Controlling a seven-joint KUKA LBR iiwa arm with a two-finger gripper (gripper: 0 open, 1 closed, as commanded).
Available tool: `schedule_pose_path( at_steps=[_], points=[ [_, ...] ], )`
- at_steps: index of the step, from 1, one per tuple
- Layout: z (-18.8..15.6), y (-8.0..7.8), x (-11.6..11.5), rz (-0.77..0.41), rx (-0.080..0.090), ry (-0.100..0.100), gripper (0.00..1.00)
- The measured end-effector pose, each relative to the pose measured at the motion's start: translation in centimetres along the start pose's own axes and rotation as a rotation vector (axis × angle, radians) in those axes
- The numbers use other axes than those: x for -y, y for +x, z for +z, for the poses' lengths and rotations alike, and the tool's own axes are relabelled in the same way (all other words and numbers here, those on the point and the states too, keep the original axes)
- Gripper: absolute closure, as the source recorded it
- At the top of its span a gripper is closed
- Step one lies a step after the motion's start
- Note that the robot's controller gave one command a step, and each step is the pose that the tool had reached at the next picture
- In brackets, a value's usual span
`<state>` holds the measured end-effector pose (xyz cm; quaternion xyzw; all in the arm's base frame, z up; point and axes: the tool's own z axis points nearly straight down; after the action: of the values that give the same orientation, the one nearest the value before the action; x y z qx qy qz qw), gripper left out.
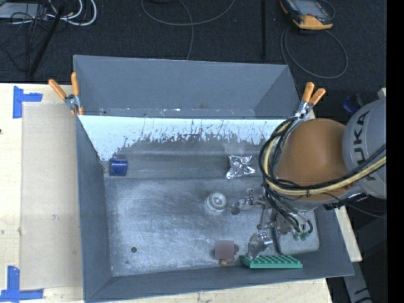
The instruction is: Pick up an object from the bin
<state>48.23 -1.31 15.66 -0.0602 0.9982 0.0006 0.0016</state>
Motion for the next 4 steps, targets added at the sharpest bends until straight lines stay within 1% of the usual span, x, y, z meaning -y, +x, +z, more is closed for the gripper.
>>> schedule_pose_path(
  at_steps=[1, 2, 3, 4],
  points=[
    [8.2, 0.2, -3.3, 0.042, 0.016, 0.001, 0.00],
    [8.2, 0.8, -3.3, 0.036, -0.009, 0.000, 1.00],
    [8.0, 0.2, -3.3, 0.038, 0.016, 0.002, 0.00],
    [8.5, -2.2, 6.2, -0.149, 0.001, 0.000, 0.00]
  ],
)
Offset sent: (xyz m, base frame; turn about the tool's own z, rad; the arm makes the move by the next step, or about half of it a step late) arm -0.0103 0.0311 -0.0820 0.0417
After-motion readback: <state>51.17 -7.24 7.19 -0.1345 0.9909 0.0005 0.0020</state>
